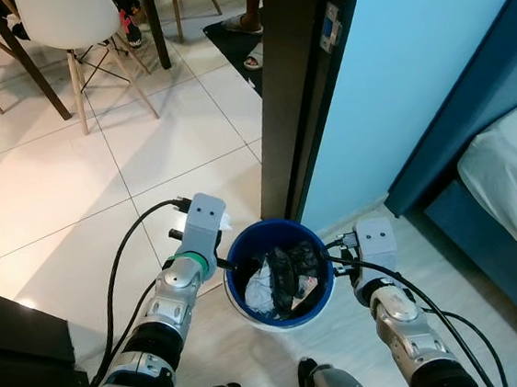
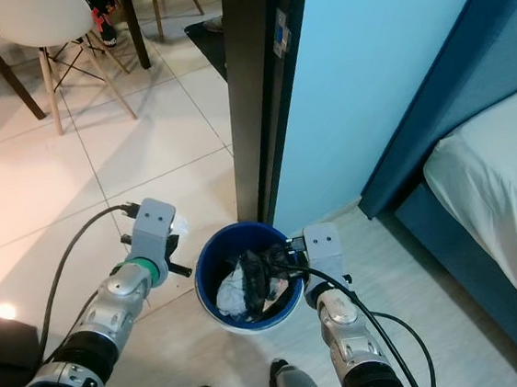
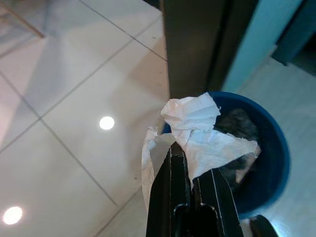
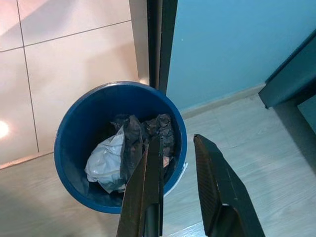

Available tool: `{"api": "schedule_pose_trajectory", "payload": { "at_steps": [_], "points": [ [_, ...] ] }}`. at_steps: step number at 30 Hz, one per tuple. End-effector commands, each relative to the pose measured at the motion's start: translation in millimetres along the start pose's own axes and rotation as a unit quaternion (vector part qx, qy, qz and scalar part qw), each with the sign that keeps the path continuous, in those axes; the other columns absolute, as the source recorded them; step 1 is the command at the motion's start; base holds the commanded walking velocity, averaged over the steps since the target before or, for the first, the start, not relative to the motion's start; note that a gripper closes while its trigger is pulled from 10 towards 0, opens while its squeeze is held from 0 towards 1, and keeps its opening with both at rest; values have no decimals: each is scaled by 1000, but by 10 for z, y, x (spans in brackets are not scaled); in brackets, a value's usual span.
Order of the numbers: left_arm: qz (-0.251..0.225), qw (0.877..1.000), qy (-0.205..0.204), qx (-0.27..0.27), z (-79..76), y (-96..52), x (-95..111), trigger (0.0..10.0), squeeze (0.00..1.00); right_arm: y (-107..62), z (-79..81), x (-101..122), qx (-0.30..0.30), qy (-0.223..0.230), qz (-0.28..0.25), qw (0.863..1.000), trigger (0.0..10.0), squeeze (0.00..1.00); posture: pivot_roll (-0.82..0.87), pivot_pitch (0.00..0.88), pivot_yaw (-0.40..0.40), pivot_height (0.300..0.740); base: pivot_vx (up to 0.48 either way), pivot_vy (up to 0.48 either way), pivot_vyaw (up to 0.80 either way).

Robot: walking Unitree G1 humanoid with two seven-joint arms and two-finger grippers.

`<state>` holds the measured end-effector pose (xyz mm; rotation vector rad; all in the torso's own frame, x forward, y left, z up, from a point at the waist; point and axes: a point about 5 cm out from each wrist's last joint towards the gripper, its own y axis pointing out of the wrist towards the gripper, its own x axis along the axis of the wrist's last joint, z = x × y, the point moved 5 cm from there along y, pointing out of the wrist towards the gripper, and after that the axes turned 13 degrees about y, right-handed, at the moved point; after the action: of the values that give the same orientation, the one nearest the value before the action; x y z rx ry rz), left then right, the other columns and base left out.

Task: Clean up the room

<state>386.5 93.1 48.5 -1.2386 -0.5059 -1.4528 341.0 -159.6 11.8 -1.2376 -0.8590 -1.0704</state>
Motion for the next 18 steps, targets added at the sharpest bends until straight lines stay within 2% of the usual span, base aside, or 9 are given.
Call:
{"api": "schedule_pose_trajectory", "payload": {
  "at_steps": [1, 2, 6, 11, 13, 18],
  "points": [
    [20, 999, 5, -25, -146, -31, -157, 10000, 0, -49, -21, -133, -3, -4, 23, 1000, 10000, 0, -40, 206, 64, 740, 0, 0, 0],
    [18, 999, 16, -37, -203, -24, -158, 10000, 0, -58, -28, -161, -3, -8, 28, 1000, 10000, 0, -40, 206, 64, 740, 0, 0, 0],
    [18, 998, 35, -48, -247, 10, -120, 10000, 0, -76, -47, -191, -4, -15, 35, 999, 10000, 0, -47, 247, 61, 740, 0, 0, 0],
    [11, 997, 63, -45, -202, 84, 19, 10000, 0, -114, -74, -162, -10, -17, 28, 999, 10000, 0, -80, 298, 93, 740, 0, 0, 0],
    [-6, 996, 77, -33, -120, 178, 274, 10000, 0, -198, -138, -138, -27, -13, 17, 999, 10000, 0, -94, 335, 127, 740, 0, 0, 0],
    [-9, 997, 77, -30, -101, 195, 327, 10000, 0, -217, -143, -140, -29, -12, 17, 999, 10000, 0, -94, 335, 127, 740, 0, 0, 0]
  ]
}}
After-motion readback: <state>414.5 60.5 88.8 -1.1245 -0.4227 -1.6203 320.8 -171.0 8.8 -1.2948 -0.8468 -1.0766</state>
